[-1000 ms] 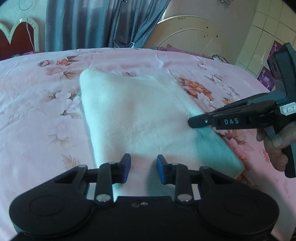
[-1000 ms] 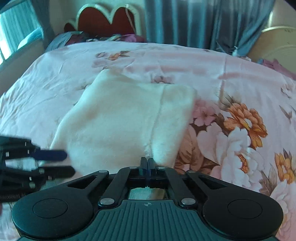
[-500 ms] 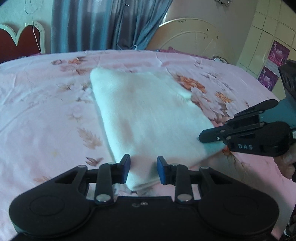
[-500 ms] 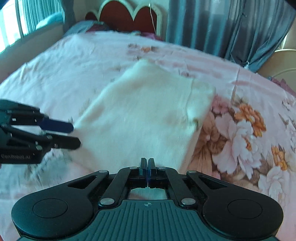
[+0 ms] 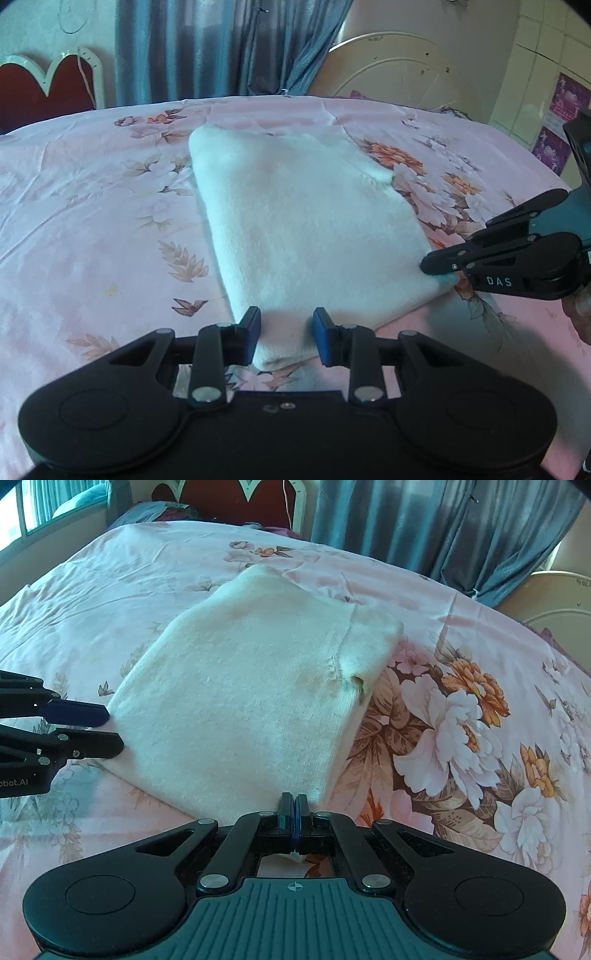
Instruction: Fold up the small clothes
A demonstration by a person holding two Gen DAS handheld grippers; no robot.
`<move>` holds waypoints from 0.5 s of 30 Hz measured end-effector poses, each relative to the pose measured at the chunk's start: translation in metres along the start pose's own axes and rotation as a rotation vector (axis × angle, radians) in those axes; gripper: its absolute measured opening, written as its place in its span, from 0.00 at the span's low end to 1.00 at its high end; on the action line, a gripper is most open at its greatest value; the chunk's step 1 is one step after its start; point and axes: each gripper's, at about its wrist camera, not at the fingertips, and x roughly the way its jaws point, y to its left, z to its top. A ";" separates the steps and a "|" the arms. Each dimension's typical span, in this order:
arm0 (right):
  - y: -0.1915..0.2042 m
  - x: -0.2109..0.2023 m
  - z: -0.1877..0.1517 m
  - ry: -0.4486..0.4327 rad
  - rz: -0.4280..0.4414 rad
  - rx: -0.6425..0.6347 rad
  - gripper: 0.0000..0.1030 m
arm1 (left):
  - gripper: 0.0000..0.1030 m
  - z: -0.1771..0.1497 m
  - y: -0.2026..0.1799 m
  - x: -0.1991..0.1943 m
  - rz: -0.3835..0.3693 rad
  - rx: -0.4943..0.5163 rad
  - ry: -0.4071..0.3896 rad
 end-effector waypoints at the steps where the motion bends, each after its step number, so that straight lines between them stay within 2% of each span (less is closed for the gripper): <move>1: 0.000 -0.004 0.001 -0.004 -0.002 0.000 0.00 | 0.29 0.001 -0.001 -0.004 0.002 -0.007 -0.005; 4: -0.001 -0.021 -0.001 -0.049 0.033 0.029 0.00 | 0.28 -0.001 -0.007 -0.016 0.002 -0.018 -0.021; 8: -0.003 -0.003 -0.012 -0.013 0.034 0.041 0.00 | 0.28 -0.010 -0.016 -0.008 0.023 -0.014 0.029; 15: -0.017 -0.004 -0.012 -0.026 0.073 0.141 0.00 | 0.28 -0.013 -0.018 -0.010 0.065 -0.071 0.028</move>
